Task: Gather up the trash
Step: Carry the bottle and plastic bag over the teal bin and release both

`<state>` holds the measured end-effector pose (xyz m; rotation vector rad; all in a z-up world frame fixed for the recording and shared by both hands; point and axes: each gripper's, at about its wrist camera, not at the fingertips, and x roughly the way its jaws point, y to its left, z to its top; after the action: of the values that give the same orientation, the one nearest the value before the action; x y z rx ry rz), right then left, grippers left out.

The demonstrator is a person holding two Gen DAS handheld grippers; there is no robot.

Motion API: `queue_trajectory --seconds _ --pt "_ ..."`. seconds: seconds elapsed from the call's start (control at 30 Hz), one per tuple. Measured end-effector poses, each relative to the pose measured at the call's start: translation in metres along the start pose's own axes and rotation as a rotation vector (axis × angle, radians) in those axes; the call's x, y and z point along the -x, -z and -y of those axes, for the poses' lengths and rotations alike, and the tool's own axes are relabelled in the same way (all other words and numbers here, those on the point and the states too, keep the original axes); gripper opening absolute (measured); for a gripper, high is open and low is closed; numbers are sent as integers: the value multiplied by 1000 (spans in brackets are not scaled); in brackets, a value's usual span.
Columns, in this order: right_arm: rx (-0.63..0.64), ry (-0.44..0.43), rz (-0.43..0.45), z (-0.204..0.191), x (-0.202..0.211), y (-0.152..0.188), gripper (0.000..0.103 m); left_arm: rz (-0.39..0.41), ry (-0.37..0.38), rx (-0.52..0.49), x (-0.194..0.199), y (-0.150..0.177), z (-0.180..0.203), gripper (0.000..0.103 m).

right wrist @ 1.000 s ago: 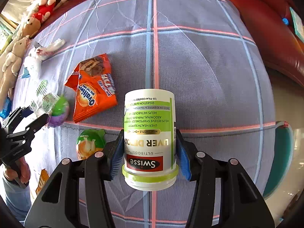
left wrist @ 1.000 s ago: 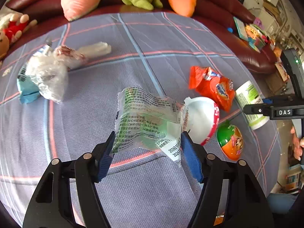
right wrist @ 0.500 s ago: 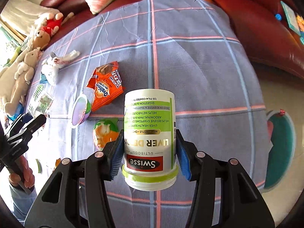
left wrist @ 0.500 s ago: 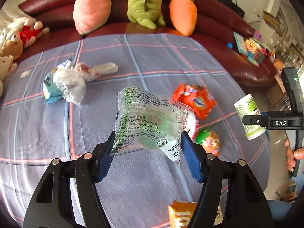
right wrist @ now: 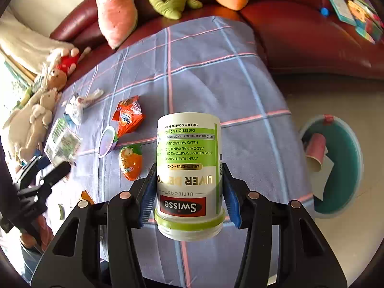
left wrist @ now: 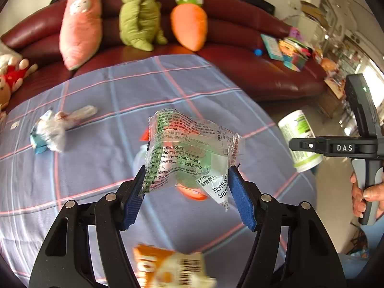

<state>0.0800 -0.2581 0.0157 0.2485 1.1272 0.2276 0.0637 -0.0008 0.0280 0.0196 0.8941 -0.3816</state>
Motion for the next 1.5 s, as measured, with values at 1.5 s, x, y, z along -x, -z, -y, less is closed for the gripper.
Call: queue_trajectory --seconds 1.5 --pt "-459 116 103 294 33 55 71 -274 188 -362 -178 -26 281 68"
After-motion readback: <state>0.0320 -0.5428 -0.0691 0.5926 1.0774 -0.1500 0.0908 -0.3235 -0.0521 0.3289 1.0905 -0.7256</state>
